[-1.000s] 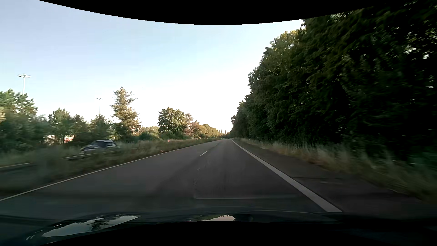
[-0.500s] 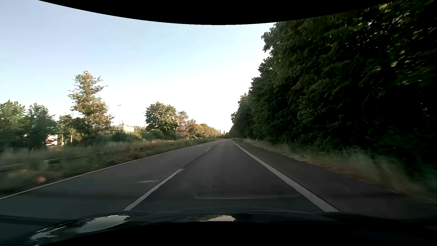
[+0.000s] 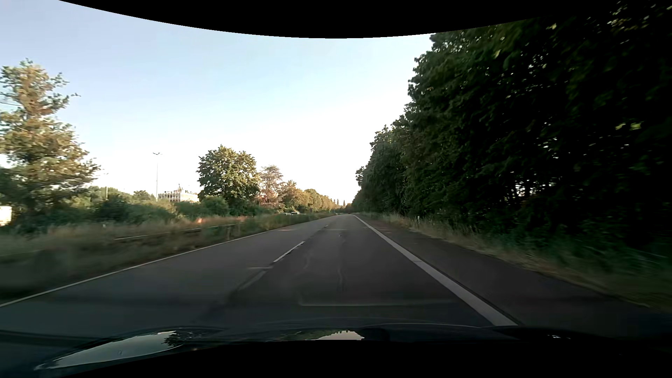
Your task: Follow the waypoints while adhering to traffic rules and regulations
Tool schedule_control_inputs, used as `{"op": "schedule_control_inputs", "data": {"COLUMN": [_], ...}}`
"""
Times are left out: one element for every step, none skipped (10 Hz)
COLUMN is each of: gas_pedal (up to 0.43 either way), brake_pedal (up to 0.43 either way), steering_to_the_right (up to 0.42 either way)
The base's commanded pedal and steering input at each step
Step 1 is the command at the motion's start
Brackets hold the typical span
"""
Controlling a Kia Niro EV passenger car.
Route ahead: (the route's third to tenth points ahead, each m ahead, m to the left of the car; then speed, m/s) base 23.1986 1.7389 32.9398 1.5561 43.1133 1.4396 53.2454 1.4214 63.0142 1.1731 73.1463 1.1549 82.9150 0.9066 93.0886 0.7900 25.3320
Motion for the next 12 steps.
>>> {"op": "schedule_control_inputs", "data": {"gas_pedal": [0.26, 0.26, 0.26, 0.26, 0.26, 0.26, 0.26, 0.26, 0.26, 0.26, 0.26, 0.26], "brake_pedal": [0.0, 0.0, 0.0, 0.0, 0.0, 0.0, 0.0, 0.0, 0.0, 0.0, 0.0, 0.0], "steering_to_the_right": [0.001, 0.001, 0.001, 0.001, 0.001, 0.001, 0.001, 0.001, 0.001, 0.001, 0.001, 0.001]}}
